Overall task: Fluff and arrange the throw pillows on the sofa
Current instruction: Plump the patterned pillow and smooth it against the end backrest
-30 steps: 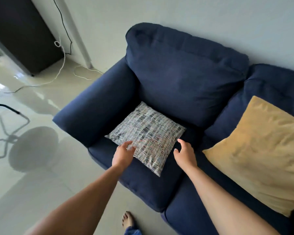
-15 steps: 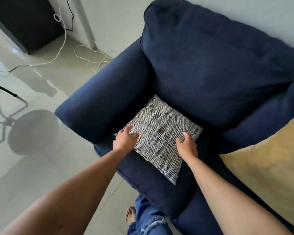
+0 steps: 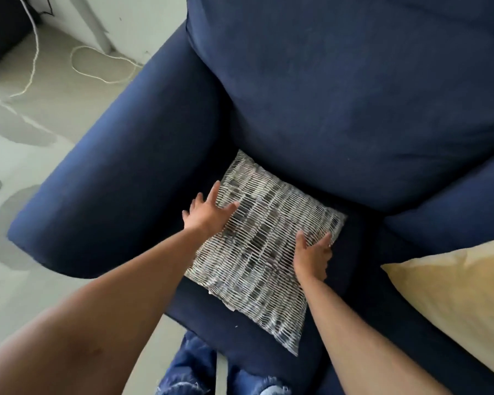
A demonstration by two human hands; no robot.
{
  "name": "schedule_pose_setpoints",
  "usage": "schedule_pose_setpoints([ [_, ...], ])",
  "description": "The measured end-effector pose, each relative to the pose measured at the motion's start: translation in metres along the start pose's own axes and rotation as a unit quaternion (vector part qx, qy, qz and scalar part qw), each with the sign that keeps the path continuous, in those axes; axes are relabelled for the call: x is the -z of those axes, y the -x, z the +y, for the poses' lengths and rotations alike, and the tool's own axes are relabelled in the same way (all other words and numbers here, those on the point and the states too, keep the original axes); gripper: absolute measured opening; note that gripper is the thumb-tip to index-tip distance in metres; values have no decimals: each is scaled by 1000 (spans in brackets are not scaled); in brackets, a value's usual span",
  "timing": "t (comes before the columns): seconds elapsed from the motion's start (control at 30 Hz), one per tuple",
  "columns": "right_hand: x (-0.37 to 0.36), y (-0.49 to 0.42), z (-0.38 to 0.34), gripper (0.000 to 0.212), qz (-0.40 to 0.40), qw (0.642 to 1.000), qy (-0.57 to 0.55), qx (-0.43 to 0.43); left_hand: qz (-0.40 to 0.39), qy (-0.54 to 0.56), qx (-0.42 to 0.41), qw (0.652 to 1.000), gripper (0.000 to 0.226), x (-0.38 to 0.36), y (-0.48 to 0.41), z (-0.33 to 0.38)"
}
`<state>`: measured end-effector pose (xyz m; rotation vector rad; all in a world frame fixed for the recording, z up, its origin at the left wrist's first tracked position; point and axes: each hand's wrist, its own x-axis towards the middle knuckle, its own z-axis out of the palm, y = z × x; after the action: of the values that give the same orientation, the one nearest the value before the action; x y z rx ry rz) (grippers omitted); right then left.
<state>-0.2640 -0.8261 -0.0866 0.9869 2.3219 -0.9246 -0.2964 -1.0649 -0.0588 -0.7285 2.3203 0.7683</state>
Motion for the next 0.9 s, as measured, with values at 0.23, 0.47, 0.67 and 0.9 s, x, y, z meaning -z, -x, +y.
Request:
schedule_pose_setpoints([
  [0.23, -3, -9, 5, 95, -32, 996, -84, -26, -72, 49, 8, 996, 99, -6, -24, 5],
  [0.47, 8, 22, -13, 80, 39, 985, -163, 41, -44, 151, -69, 985, 95, -5, 10, 15],
  [0.67, 34, 67, -37, 61, 176, 938, -216, 206, 67, 248, -200, 945, 76, 15, 57, 24],
  [0.9, 82, 49, -78, 64, 266, 865, -278, 324, 174, 277, -302, 896, 77, 51, 49, 72],
])
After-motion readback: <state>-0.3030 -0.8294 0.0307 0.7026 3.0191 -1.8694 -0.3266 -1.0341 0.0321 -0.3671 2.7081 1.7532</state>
